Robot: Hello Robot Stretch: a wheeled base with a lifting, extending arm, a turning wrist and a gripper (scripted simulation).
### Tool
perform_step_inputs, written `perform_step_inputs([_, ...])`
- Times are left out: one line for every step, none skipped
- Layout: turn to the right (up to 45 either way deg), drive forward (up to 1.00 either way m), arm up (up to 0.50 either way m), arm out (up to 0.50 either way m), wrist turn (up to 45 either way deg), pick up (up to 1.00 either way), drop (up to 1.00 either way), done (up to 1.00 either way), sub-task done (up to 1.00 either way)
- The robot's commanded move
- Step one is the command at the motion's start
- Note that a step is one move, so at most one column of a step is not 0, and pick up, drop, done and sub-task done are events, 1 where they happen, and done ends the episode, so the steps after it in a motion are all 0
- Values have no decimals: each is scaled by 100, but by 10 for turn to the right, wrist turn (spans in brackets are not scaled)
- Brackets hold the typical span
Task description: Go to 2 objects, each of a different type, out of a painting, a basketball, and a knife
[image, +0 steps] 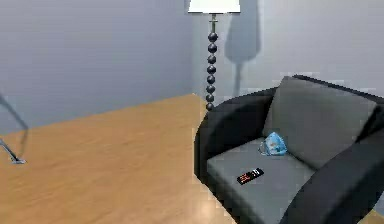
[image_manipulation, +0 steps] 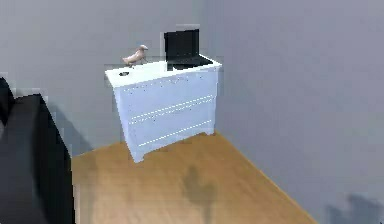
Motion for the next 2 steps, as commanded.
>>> perform_step_inputs([-450, 0, 0, 0, 0, 0, 0, 0, 0])
perform_step_inputs([-360, 0, 0, 0, 0, 0, 0, 0, 0])
